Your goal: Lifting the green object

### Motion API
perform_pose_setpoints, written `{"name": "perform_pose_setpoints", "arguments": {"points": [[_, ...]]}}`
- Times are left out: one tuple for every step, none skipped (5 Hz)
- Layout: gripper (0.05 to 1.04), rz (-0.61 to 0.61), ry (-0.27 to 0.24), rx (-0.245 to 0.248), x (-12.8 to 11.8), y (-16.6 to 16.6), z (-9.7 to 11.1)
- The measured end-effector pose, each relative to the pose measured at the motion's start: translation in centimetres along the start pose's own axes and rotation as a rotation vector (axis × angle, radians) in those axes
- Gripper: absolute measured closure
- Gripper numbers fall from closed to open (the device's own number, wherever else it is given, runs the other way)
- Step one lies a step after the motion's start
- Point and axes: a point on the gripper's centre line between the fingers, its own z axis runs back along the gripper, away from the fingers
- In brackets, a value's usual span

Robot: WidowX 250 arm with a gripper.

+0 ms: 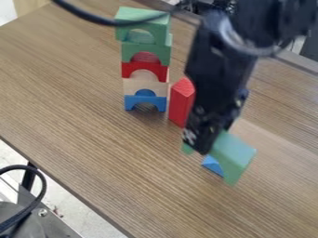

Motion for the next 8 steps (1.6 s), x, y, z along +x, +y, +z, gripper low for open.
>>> {"name": "perform_pose_setpoints", "arguments": {"points": [[0.526, 0.031, -0.006, 0.063, 0.0, -1.1, -2.9], [0.526, 0.092, 0.007, 0.102, 1.5, -2.2, -4.3], [0.526, 0.147, 0.062, 0.143, 2.8, -3.5, -4.9], [0.526, 0.176, 0.072, 0.150, 4.2, -4.1, -5.1], [0.526, 0.175, 0.077, 0.160, 4.8, -4.2, -5.4], [0.526, 0.162, 0.070, 0.168, 4.9, -3.6, -6.0], [0.526, 0.132, 0.046, 0.165, 5.0, -2.3, -6.4], [0.489, 0.105, 0.017, 0.171, 4.9, -1.3, -6.8]]}}
